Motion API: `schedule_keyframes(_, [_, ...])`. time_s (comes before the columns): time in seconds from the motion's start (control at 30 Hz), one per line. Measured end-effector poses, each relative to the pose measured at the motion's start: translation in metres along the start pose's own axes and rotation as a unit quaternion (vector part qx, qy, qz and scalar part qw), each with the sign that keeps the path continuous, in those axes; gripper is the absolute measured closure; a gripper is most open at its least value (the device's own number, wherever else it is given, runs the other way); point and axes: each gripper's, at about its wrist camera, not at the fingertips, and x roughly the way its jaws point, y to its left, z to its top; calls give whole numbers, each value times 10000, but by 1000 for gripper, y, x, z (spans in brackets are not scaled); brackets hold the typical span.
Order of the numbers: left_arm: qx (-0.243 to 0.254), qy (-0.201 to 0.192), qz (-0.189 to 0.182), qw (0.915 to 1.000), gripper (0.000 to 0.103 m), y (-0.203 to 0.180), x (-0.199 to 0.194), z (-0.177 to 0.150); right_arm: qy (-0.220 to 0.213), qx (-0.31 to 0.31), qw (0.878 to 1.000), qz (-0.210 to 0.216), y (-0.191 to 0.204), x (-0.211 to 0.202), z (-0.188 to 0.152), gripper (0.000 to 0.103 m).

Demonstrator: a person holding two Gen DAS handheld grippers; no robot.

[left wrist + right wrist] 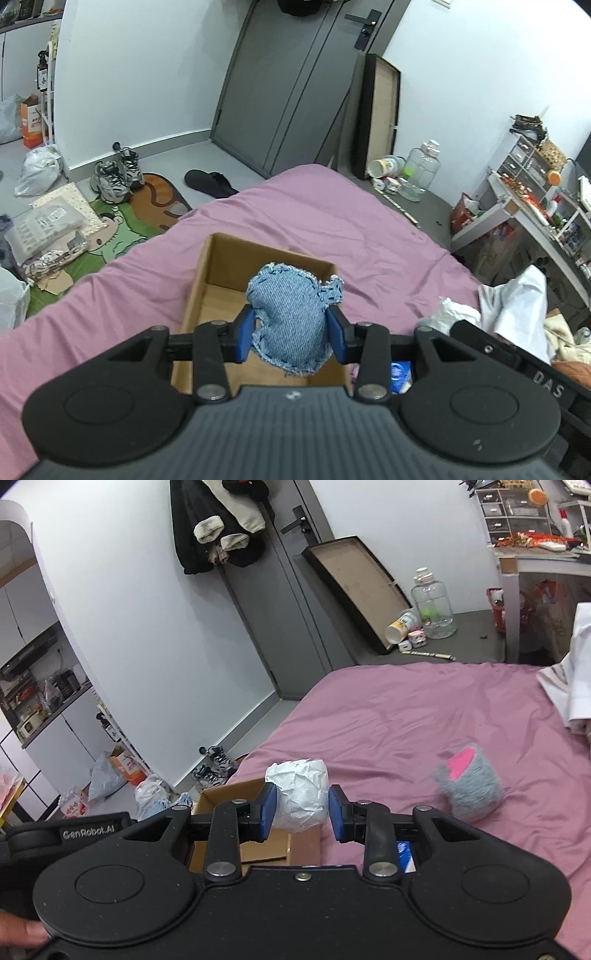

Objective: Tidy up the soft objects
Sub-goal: 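Carry the denim pouch into the box with the left tool while the right tool grasps the white bundle, then open the left tool over the box while the right tool drops the white bundle in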

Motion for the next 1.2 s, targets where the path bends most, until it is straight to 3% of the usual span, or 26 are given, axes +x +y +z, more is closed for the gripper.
schedule_keyframes(0.53, [23, 317, 282, 9991, 62, 28, 70, 10, 216, 42, 9995, 226, 3, 34, -21, 72])
schedule_keyframes(0.77, [43, 213, 509, 9985, 59, 32, 86, 12, 218, 74, 9994, 275, 7, 53, -21, 72])
schedule_keyframes(0.87, [-82, 195, 457, 9987, 52, 34, 87, 14, 196, 179, 9991, 325, 11, 66, -18, 72])
schedule_keyframes(0.97, [-52, 119, 339, 9993, 40, 36, 84, 16, 218, 190, 9989, 376, 18, 77, -20, 72])
schedule_keyframes(1.03, [-61, 27, 469, 9989, 30, 38, 81, 15, 258, 185, 9987, 398, 20, 81, -23, 72])
schedule_keyframes(1.2, [-212, 34, 549, 9983, 29, 47, 75, 15, 264, 190, 9988, 369, 22, 87, -23, 72])
